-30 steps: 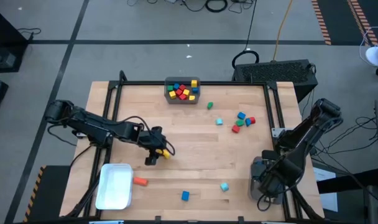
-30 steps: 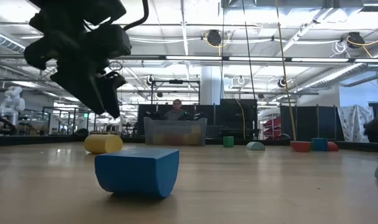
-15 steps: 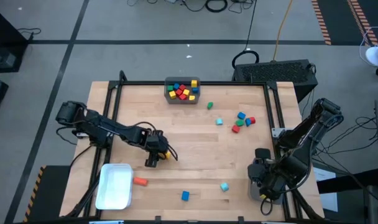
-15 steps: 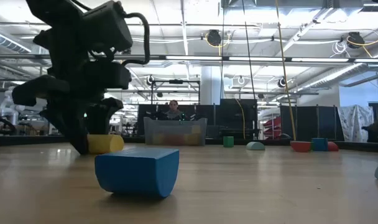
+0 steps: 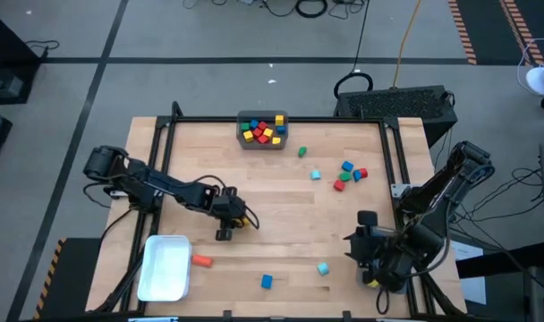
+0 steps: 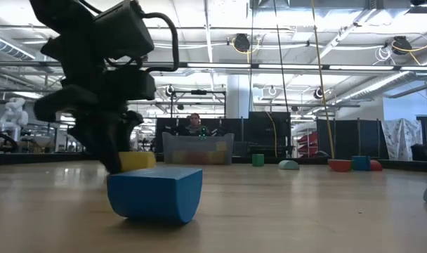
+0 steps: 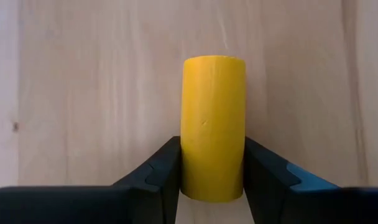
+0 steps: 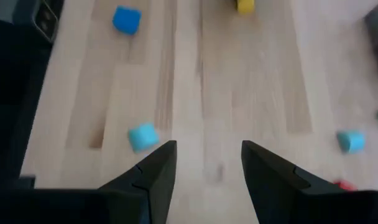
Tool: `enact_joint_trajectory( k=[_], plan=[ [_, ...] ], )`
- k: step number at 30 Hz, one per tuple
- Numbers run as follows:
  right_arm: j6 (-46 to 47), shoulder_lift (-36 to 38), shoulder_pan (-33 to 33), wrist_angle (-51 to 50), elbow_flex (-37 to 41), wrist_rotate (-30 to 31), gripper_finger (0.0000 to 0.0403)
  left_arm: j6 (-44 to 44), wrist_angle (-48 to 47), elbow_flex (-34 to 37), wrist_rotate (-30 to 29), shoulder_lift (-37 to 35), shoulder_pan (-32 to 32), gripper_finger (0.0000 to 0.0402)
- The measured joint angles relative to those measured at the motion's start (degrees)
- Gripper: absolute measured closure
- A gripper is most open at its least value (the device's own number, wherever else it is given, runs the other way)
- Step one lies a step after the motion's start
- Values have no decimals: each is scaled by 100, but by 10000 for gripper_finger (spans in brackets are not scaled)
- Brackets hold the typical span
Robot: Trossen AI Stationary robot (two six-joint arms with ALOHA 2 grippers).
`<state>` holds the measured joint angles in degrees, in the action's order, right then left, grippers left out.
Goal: Sort blocks by size
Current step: Put the yellow cylindrical block into the bottom black bin
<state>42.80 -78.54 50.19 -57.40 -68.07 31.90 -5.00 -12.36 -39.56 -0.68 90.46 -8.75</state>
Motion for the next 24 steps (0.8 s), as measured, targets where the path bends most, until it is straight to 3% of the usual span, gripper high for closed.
enact_joint_trajectory(
  k=[6,12,24],
  plan=[
    [60,-31,-117,292,5,1017,236,-78,566,12,-45,15,4,263],
    [183,-31,-409,528,358,1212,236,-205,1337,12,-29,10,-18,262],
    [-1657,-35,-1191,3777,1672,1283,236,283,2943,8,23,2,-227,261]
  ],
)
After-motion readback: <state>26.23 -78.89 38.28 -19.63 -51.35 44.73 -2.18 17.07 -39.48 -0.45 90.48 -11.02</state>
